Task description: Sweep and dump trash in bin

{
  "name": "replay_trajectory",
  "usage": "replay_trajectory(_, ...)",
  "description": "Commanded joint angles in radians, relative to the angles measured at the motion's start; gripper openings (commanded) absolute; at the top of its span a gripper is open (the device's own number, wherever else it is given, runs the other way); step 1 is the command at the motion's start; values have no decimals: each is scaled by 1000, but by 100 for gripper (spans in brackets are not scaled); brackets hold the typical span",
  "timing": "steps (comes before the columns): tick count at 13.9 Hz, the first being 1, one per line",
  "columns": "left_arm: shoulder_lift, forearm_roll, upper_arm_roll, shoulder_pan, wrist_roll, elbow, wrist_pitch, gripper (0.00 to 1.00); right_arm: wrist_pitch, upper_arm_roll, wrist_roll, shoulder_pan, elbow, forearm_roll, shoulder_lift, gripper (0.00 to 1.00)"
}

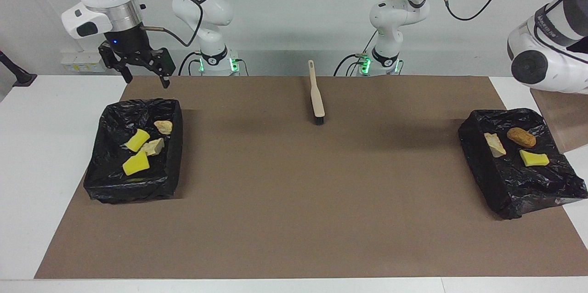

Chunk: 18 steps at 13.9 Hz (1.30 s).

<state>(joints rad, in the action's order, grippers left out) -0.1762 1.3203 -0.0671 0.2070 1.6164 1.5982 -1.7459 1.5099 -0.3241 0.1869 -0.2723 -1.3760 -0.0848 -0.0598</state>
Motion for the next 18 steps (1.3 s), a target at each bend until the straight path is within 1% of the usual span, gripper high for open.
replay_trajectory(1,6,-155,0,9,20,-47,-17,0,-5,-4,-27,-1,3,2,17,100)
replay_trajectory(4,7,-362,0,8,-82,-50,-7,0,-17,10,-26,1,-21,7,31,100)
replay_trajectory(5,9,-451,1,11,-105,-47,-9,0,-32,19,-24,13,-20,5,31,100)
replay_trajectory(6,18,-566,1,20,-118,-37,-7,0,-68,33,-24,31,-17,4,31,100)
replay_trajectory(7,32,-648,1,20,-186,-11,0,0,-97,71,-15,85,-17,2,34,100)
replay_trajectory(8,52,-689,1,14,-313,26,18,0,-137,127,-14,147,-17,4,41,100)
replay_trajectory(9,67,-723,0,3,-423,72,20,0,-152,161,-10,191,-20,7,52,100)
replay_trajectory(10,89,-778,-3,-7,-526,113,19,0,-158,177,-9,206,-23,8,58,100)
replay_trajectory(11,90,-835,-2,-32,-614,138,20,0,-180,184,-9,219,-26,10,63,100)
replay_trajectory(13,87,-904,-3,-58,-734,147,28,0,-197,211,-7,238,-72,29,96,100)
replay_trajectory(14,83,-971,-3,-66,-829,152,29,0,-191,226,-9,242,-98,45,110,100)
replay_trajectory(15,75,-1010,-6,-76,-928,152,31,0,-188,235,-12,243,-103,62,115,100)
replay_trajectory(17,52,-1030,-8,-148,-1093,154,32,0,-183,272,-20,280,-104,69,118,100)
replay_trajectory(18,35,-1061,-8,-179,-1203,154,31,0,-181,280,-20,291,-113,70,121,100)
